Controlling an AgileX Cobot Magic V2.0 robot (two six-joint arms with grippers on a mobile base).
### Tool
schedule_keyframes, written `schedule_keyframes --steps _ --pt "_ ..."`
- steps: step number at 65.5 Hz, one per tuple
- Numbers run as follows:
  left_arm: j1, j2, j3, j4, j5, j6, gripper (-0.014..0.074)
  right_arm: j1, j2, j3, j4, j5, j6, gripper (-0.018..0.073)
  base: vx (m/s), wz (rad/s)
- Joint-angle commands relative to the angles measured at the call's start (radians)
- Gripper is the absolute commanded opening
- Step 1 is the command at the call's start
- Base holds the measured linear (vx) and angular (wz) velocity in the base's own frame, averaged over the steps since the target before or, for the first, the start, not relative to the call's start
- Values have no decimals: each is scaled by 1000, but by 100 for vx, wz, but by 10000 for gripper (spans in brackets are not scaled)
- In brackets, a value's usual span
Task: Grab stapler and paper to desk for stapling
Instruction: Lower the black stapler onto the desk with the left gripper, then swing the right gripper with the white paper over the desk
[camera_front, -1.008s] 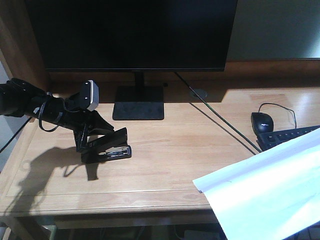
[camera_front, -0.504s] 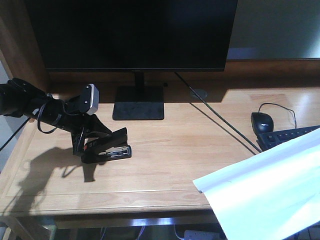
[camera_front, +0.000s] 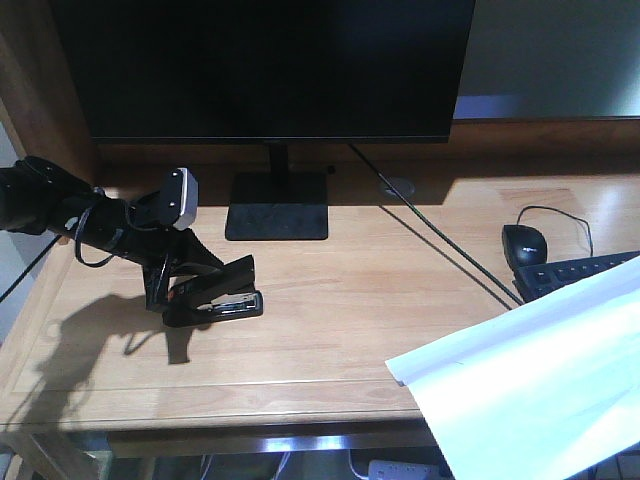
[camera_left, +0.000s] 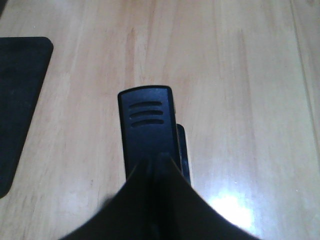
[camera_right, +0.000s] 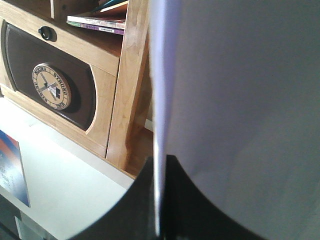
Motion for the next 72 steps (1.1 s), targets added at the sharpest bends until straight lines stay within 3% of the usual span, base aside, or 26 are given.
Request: schedule_keyframes --steps 1,72 --pt "-3 -57 -26 -46 30 -10 -7 1 5 1 -2 -71 -13 -9 0 0" --pt "-3 -57 -26 -46 30 -10 -7 1 6 1 40 -12 -6 -9 0 0"
